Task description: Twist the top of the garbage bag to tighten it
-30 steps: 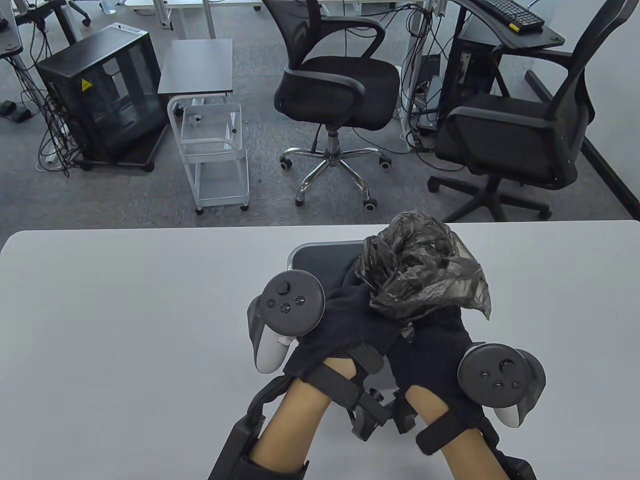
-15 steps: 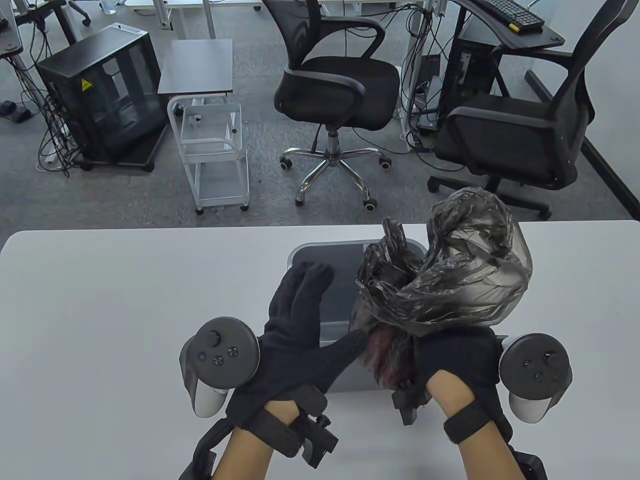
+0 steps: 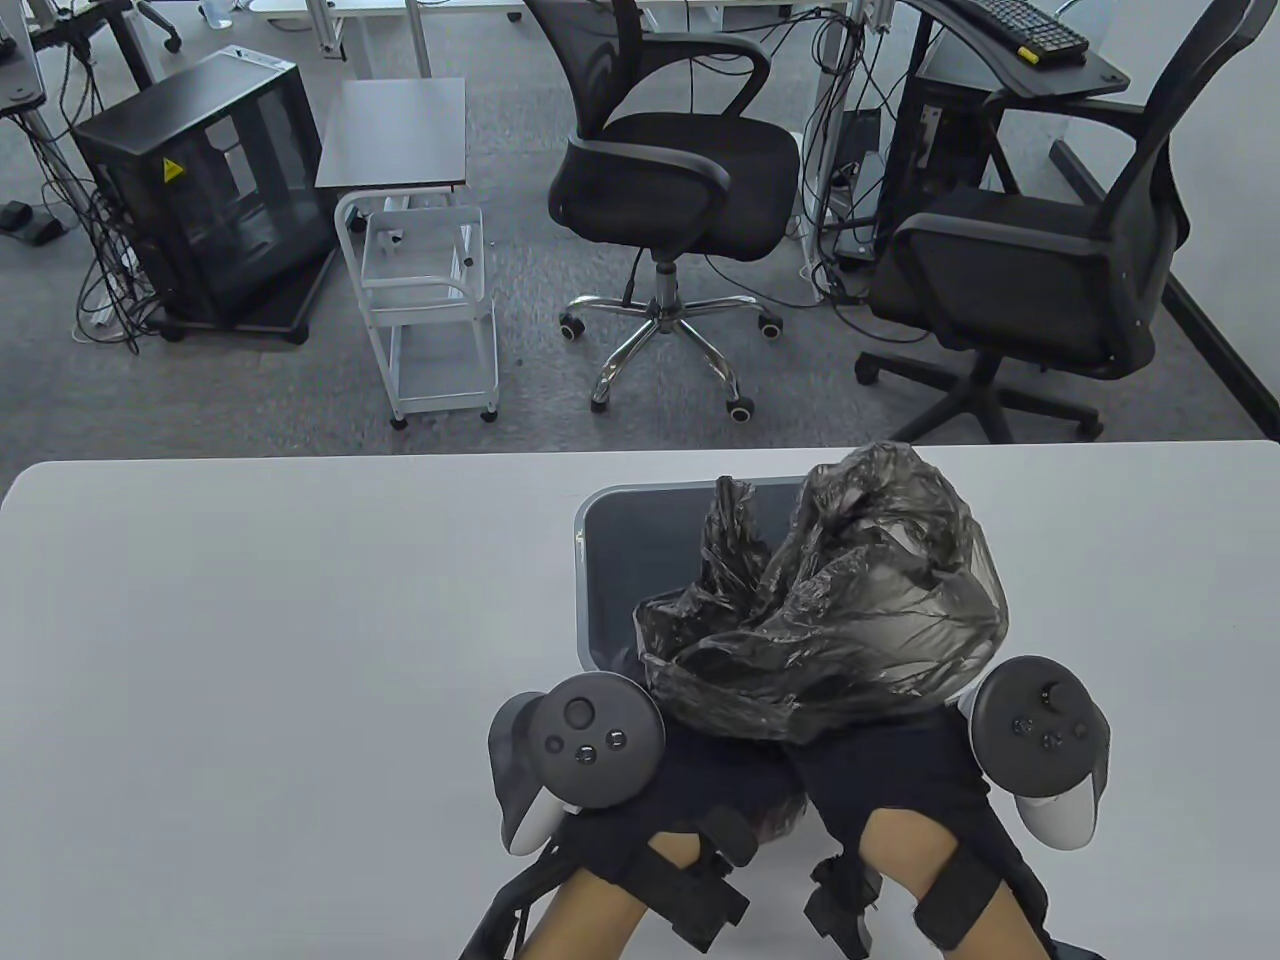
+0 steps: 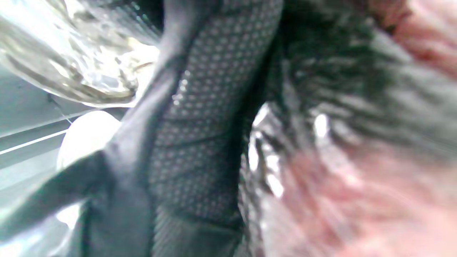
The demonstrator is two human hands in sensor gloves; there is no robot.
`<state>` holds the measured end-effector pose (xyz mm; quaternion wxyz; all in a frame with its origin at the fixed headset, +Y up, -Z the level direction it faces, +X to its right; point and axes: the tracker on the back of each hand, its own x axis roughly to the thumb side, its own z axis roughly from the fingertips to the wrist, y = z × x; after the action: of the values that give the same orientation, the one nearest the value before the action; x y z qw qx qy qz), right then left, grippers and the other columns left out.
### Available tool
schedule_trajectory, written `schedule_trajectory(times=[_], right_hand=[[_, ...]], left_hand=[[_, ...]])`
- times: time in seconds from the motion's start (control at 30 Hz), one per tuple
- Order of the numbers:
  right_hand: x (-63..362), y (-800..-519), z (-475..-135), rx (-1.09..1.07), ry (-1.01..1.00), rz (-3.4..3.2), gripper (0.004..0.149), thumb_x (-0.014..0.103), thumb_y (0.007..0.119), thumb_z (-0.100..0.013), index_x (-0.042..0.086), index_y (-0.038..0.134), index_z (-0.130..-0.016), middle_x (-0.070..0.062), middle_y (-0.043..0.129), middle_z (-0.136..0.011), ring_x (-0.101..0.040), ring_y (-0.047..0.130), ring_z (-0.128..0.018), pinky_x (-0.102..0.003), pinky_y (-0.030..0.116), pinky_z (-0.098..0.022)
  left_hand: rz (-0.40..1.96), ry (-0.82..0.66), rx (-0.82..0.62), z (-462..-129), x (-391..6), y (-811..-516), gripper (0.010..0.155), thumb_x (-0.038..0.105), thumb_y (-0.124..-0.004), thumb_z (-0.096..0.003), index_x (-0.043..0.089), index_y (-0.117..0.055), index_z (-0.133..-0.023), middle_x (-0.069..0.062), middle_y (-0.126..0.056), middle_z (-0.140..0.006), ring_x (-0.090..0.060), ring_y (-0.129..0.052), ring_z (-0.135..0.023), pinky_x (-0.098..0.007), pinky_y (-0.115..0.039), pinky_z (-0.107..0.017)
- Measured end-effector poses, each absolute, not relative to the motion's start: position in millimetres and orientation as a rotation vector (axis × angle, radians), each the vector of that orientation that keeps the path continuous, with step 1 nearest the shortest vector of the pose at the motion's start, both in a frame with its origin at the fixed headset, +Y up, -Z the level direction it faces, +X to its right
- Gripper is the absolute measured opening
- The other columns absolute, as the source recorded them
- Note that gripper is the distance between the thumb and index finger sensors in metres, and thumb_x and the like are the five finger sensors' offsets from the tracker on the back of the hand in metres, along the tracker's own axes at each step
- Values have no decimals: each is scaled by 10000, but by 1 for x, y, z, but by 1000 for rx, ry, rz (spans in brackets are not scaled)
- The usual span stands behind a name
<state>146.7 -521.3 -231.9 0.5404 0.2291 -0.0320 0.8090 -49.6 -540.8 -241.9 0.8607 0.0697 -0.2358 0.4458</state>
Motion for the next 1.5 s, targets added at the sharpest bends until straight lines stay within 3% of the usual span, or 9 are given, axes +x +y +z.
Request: schedule_trajectory(times=[0.1, 0.3, 0.37, 0.6, 0.8, 0.93, 1.23, 1.37, 1.5], right_hand=[[144, -536, -229, 620, 118, 1934, 644, 587, 711, -542, 111, 758, -973, -328, 372, -1076, -632, 527, -879, -778, 570, -537], [149, -556, -222, 713, 139, 1923, 710, 610, 716, -527, 128, 681, -1047, -377, 457, -1016, -614, 656, -821, -726, 654, -521], [153, -564, -218, 771, 138, 1838, 735, 611, 713, -530, 148, 606, -1090, -366, 453, -1029, -616, 640, -838, -731, 636, -536], [180, -593, -216, 786, 103, 1793, 786, 634, 743, -520, 110, 588, -1085, -307, 518, -1054, -571, 687, -857, -756, 597, -559], [165, -661, -229, 830, 399, 1699, 1039, 684, 793, -475, 153, 177, -1121, -289, 159, -1091, -681, 334, -925, -845, 420, -569], [158, -690, -238, 798, 455, 1568, 1082, 665, 803, -477, 177, 45, -1075, -288, 51, -1056, -699, 269, -908, -856, 385, -562], [164, -733, -252, 530, 475, 1365, 897, 543, 747, -549, 149, 144, -1083, -316, 301, -1051, -610, 698, -790, -654, 709, -538], [167, -745, -254, 456, 507, 1273, 804, 531, 666, -575, 125, 188, -1079, -301, 492, -1010, -539, 891, -608, -554, 824, -414], [162, -753, -255, 387, 575, 1183, 740, 503, 645, -580, 79, 298, -1076, -299, 684, -912, -440, 1024, -404, -438, 920, -253]], left_hand=[[1032, -422, 194, -243, -55, -554, 653, 620, -943, -384, 266, -829, -920, -69, -699, -1078, -420, -580, -1044, -810, -499, -618], [1002, -460, 98, -238, -63, -570, 452, 512, -946, -429, 252, -917, -799, -57, -830, -972, -385, -761, -933, -650, -481, -703], [1030, -450, 78, -234, -70, -572, 419, 497, -925, -440, 259, -925, -785, -36, -844, -962, -368, -803, -913, -695, -660, -607], [1367, -389, 70, -231, -90, -611, 385, 459, -836, -498, 236, -905, -804, -46, -850, -938, -375, -834, -860, -628, -736, -543], [1505, -281, 73, -236, -83, -658, 377, 460, -798, -515, 260, -861, -828, -40, -810, -957, -369, -806, -872, -630, -735, -535], [1509, -241, 38, -240, -81, -675, 373, 467, -776, -518, 287, -836, -840, -35, -778, -976, -366, -777, -889, -634, -722, -540], [1499, -243, -173, -251, -81, -692, 354, 439, -810, -492, 322, -885, -818, -71, -768, -992, -406, -710, -928, -729, -587, -587], [1417, -349, -316, -256, -84, -690, 351, 443, -809, -500, 327, -884, -822, -80, -756, -1001, -396, -609, -993, -785, -445, -614], [1417, -368, -240, -257, -86, -689, 346, 439, -813, -491, 315, -902, -800, -62, -751, -1020, -385, -615, -1005, -747, -502, -637]])
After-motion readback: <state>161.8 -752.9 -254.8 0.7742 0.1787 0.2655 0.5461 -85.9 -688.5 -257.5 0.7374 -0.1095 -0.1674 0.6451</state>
